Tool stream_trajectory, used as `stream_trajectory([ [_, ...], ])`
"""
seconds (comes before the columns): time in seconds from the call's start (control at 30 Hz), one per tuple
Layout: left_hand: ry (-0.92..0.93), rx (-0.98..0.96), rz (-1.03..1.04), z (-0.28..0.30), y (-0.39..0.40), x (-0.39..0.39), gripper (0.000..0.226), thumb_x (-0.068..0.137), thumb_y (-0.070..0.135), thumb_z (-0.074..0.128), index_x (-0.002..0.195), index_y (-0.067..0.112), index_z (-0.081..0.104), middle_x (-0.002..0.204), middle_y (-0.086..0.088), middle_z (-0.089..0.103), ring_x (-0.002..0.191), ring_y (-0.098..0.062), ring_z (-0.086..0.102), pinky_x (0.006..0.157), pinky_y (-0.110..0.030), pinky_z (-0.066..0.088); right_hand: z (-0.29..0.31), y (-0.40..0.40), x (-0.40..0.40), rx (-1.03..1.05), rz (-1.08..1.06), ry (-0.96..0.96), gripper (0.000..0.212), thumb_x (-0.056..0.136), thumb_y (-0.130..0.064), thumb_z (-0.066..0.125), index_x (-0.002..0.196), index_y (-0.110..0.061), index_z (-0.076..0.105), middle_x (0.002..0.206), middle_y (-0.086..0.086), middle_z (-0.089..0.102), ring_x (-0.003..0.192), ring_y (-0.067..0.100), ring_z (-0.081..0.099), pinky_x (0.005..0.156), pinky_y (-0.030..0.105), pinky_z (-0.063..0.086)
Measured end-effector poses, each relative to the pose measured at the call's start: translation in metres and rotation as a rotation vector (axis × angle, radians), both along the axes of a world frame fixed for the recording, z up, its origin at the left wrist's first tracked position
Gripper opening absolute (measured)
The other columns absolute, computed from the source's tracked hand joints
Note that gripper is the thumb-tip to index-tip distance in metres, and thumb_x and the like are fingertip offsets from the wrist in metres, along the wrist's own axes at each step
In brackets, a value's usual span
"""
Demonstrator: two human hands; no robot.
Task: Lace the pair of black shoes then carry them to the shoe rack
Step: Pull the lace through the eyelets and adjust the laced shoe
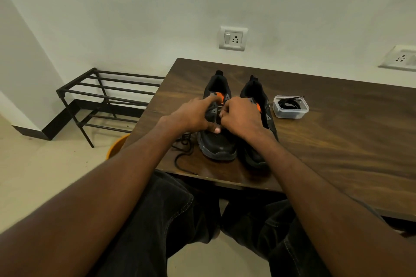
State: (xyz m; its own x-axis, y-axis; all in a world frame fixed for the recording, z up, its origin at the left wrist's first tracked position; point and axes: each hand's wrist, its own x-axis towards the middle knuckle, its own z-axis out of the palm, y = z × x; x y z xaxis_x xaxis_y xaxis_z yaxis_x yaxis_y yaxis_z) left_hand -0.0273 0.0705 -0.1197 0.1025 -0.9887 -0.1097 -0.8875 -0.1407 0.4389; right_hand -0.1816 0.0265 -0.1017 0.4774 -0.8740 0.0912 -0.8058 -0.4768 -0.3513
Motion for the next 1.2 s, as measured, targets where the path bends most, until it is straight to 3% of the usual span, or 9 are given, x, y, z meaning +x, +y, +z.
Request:
stream_trajectory([
  [0.1,0.002,-0.033,-0.008,0.001,-0.001,-0.001,0.098,0.07,0.047,0.092,0.148,0.037,0.034,0.14,-0.008,0.059,0.128,-0.03,0.057,0.104,-0.048,0.05,0.012,-0.009,-0.015,0.14,-0.124,-0.1,0.011,0.085,-0.015,0.065,0.081,-0.01,0.074,0.079,0.006,0.072,0.074,0.022,0.068,0.073,0.04,0.061],
  [0.2,-0.01,-0.021,-0.047,0.001,-0.004,-0.001,0.097,0.071,0.045,0.091,0.149,0.037,0.033,0.143,-0.006,0.058,0.129,-0.028,0.056,0.102,-0.044,0.048,0.016,-0.009,-0.024,0.157,-0.125,0.017,0.009,0.087,-0.017,0.067,0.092,-0.013,0.073,0.092,0.007,0.07,0.083,0.024,0.067,0.073,0.039,0.058],
  [0.33,-0.042,-0.019,-0.076,0.002,-0.005,0.0,0.102,0.073,0.048,0.09,0.155,0.037,0.03,0.148,-0.006,0.055,0.134,-0.029,0.053,0.107,-0.044,0.044,0.012,0.002,-0.01,-0.125,0.023,0.085,0.026,0.09,-0.018,0.069,0.116,-0.017,0.071,0.122,0.009,0.055,0.107,0.028,0.06,0.09,0.043,0.055],
  [0.43,-0.049,-0.019,-0.091,0.001,-0.004,0.0,0.1,0.075,0.045,0.089,0.156,0.037,0.03,0.148,-0.005,0.055,0.136,-0.028,0.051,0.108,-0.044,0.043,0.004,0.005,0.001,-0.079,0.058,0.206,0.041,0.091,-0.03,0.074,0.127,-0.012,0.066,0.131,0.012,0.052,0.119,0.033,0.056,0.102,0.053,0.05],
  [0.7,-0.015,-0.015,-0.098,0.0,-0.007,-0.001,0.084,0.075,0.043,0.089,0.143,0.038,0.04,0.142,-0.004,0.057,0.129,-0.027,0.055,0.104,-0.048,0.049,0.021,-0.011,-0.022,0.091,-0.134,0.048,0.01,0.087,-0.028,0.072,0.094,-0.025,0.078,0.095,-0.002,0.073,0.089,0.02,0.068,0.085,0.045,0.06],
  [0.83,-0.028,-0.011,-0.099,0.0,-0.007,-0.002,0.078,0.075,0.044,0.088,0.139,0.041,0.043,0.139,-0.004,0.058,0.126,-0.027,0.057,0.103,-0.05,0.05,0.025,-0.013,-0.034,0.183,-0.192,0.122,0.022,0.089,-0.031,0.074,0.105,-0.017,0.071,0.1,0.006,0.069,0.094,0.026,0.067,0.077,0.041,0.058],
  [0.93,-0.025,-0.011,-0.099,0.0,-0.008,-0.002,0.075,0.076,0.042,0.088,0.139,0.039,0.046,0.138,-0.004,0.058,0.125,-0.027,0.058,0.102,-0.049,0.051,0.026,-0.009,-0.031,0.238,-0.169,0.196,0.027,0.091,-0.031,0.072,0.111,-0.016,0.061,0.107,0.007,0.064,0.102,0.028,0.065,0.08,0.041,0.056],
  [1.1,-0.021,-0.046,-0.107,-0.004,-0.008,0.0,0.083,0.076,0.045,0.087,0.147,0.036,0.044,0.142,-0.003,0.057,0.128,-0.026,0.057,0.105,-0.049,0.049,0.022,-0.003,-0.02,0.066,0.013,0.116,0.034,0.089,-0.023,0.071,0.122,-0.018,0.062,0.121,0.007,0.056,0.104,0.026,0.06,0.088,0.041,0.055],
  [1.2,-0.021,-0.07,-0.098,-0.006,-0.007,0.003,0.089,0.076,0.048,0.087,0.15,0.037,0.04,0.143,-0.002,0.057,0.129,-0.025,0.055,0.102,-0.042,0.045,0.012,-0.001,-0.01,0.001,0.093,0.053,0.02,0.091,-0.023,0.071,0.111,-0.02,0.071,0.122,0.007,0.054,0.105,0.026,0.06,0.09,0.041,0.056],
])
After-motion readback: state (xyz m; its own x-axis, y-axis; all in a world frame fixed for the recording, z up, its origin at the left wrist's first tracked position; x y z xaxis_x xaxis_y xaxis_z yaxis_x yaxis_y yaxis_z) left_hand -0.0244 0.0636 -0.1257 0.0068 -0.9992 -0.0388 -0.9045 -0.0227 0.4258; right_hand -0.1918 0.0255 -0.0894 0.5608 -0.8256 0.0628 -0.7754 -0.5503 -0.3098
